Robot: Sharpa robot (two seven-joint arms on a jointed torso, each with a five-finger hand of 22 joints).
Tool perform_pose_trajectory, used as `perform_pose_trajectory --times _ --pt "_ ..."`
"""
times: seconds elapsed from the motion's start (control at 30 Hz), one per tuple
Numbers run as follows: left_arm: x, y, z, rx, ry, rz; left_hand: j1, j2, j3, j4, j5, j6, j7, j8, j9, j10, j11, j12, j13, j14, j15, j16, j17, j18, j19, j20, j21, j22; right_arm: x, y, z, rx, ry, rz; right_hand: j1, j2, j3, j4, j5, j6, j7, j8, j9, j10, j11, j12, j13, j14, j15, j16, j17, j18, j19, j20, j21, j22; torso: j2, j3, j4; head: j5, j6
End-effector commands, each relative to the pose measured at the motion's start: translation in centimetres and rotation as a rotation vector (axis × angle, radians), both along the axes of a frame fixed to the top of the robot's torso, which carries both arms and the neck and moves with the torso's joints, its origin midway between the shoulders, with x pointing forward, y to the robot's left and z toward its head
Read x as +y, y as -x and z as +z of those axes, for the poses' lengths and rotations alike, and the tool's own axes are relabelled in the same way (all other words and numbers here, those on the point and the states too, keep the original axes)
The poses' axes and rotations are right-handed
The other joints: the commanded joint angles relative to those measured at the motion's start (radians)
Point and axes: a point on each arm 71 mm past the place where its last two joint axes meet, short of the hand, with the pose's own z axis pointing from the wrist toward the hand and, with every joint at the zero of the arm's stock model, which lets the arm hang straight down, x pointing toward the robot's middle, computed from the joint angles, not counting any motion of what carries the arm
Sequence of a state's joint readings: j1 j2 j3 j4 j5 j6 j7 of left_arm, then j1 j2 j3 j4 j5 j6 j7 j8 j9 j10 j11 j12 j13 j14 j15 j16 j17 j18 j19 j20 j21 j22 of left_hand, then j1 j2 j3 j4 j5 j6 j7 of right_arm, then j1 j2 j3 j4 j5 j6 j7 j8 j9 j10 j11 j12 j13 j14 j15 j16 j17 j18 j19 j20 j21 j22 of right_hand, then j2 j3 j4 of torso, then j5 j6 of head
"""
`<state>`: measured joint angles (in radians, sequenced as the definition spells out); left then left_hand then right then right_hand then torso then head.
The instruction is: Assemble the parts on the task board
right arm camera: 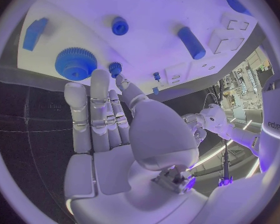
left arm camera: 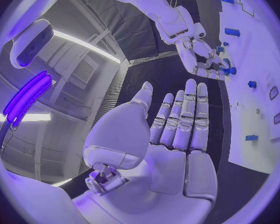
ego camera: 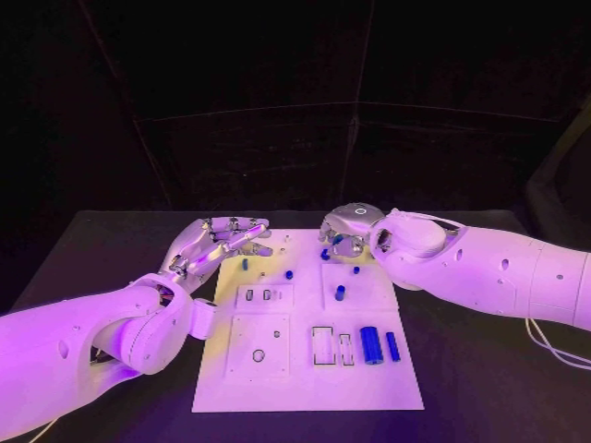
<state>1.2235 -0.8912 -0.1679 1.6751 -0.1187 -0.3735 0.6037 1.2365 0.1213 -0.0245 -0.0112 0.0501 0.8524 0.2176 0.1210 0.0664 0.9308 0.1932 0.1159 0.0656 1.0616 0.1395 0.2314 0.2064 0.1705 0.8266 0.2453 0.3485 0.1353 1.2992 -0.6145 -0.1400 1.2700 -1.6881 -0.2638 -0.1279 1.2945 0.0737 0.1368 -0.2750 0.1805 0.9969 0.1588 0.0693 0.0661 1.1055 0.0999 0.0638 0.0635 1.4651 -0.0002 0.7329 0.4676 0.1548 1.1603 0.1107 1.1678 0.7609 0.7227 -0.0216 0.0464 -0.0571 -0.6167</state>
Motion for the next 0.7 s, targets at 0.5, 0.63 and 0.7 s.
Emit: perform_pose_trajectory --times 0.5,0.63,0.7 --pt "0.0 -0.21 0.24 -0.007 -0.003 -0.011 -0.004 0.014 0.008 0.004 0.002 -0.01 0.039 -0.012 -0.002 -0.006 0.007 -0.011 -0.001 -0.003 0.003 -0.011 0.005 0.012 -0.003 0.008 -0.006 -0.005 0.29 -0.05 -0.55 0.075 0.054 0.011 -0.015 0.005 0.026 0.003 -0.001 -0.001 -0.003 -0.004 0.001 -0.009 -0.002 0.0 -0.001 -0.004 0.005 0.035 0.028 -0.014 0.016 0.002 0.021 0.028 0.004 0.0016 0.0002 0.006 -0.014" --pt "0.0 -0.24 0.25 -0.007 -0.004 -0.011 -0.004 0.015 0.008 0.004 0.002 -0.011 0.039 -0.013 -0.002 -0.007 0.007 -0.012 -0.001 -0.003 0.003 -0.012 0.005 0.012 -0.003 0.008 -0.006 -0.005 0.38 -0.09 -0.58 0.079 0.053 0.015 -0.017 0.007 0.04 0.005 -0.001 0.002 -0.004 -0.004 0.001 -0.006 -0.003 0.001 0.0 -0.002 0.005 0.063 0.054 -0.018 0.026 0.002 0.037 0.053 0.006 0.0017 0.0003 0.008 -0.016" --pt "0.0 -0.26 0.25 -0.007 -0.004 -0.011 -0.004 0.015 0.008 0.004 0.002 -0.012 0.039 -0.014 -0.002 -0.008 0.007 -0.013 -0.001 -0.003 0.003 -0.013 0.005 0.012 -0.003 0.008 -0.007 -0.005 0.41 -0.12 -0.6 0.08 0.052 0.016 -0.017 0.007 0.042 0.005 -0.001 0.003 -0.005 -0.003 0.001 -0.006 -0.003 0.001 0.0 -0.002 0.005 0.066 0.056 -0.019 0.027 0.002 0.039 0.056 0.005 0.0021 -0.0002 0.01 -0.018"
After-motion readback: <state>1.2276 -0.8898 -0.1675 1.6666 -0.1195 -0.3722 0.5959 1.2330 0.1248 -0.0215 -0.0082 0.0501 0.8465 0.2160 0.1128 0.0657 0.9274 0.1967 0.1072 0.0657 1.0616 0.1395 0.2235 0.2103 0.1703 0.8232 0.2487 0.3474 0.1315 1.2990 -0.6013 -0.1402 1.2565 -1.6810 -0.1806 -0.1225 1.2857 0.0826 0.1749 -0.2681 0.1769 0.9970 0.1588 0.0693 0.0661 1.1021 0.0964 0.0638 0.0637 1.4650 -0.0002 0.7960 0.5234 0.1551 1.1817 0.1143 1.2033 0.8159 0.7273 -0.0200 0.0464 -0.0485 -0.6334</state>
